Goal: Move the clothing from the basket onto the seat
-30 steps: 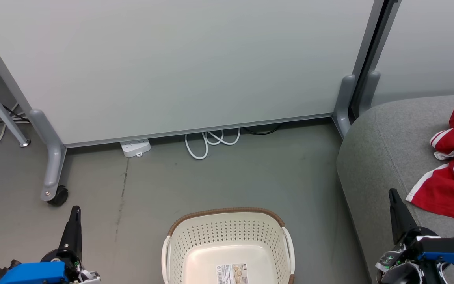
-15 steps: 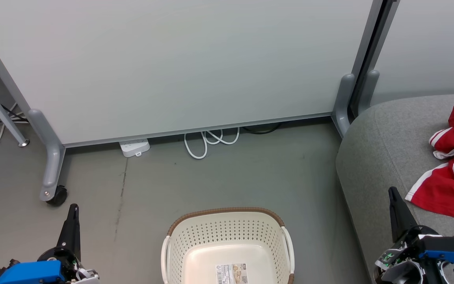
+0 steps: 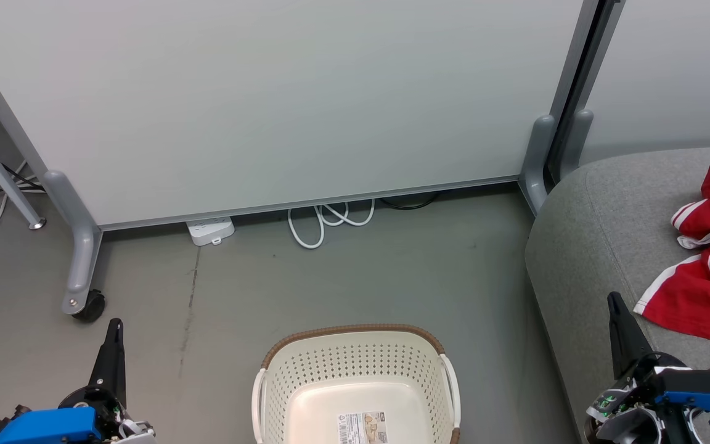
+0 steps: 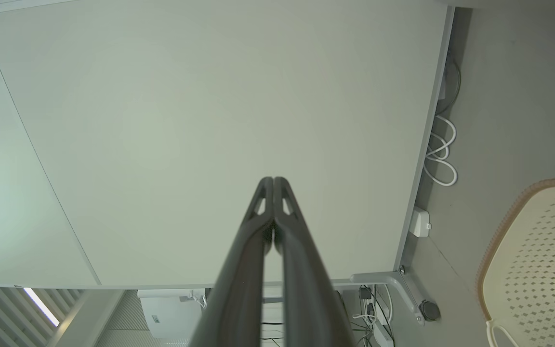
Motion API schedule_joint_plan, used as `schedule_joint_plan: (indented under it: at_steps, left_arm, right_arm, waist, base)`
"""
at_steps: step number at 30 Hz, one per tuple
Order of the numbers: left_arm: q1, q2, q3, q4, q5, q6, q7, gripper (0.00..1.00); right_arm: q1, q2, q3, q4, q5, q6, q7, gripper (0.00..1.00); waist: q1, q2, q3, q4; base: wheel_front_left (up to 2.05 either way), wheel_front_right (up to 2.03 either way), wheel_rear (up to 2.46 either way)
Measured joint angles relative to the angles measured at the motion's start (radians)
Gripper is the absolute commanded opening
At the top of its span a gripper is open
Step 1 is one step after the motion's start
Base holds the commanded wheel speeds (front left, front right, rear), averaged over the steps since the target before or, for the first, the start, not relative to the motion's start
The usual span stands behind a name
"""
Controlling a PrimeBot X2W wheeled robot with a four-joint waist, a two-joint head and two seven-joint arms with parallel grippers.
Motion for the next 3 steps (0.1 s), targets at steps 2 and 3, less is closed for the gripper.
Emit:
schedule_joint_plan:
  at_steps: [2, 3]
  left_arm:
    - [0.0, 0.0, 0.0, 0.0, 0.0, 0.0, 0.0, 0.0]
    - [0.0, 0.0, 0.0, 0.0, 0.0, 0.0, 0.0, 0.0]
  right_arm:
    - [0.0, 0.0, 0.0, 0.0, 0.0, 0.0, 0.0, 0.0]
    - [0.0, 0.0, 0.0, 0.0, 0.0, 0.0, 0.0, 0.0]
  waist:
    - [0.0, 0.0, 0.0, 0.0]
    - [0.0, 0.0, 0.0, 0.0]
  base:
    - [0.0, 0.0, 0.0]
    - [0.0, 0.0, 0.0]
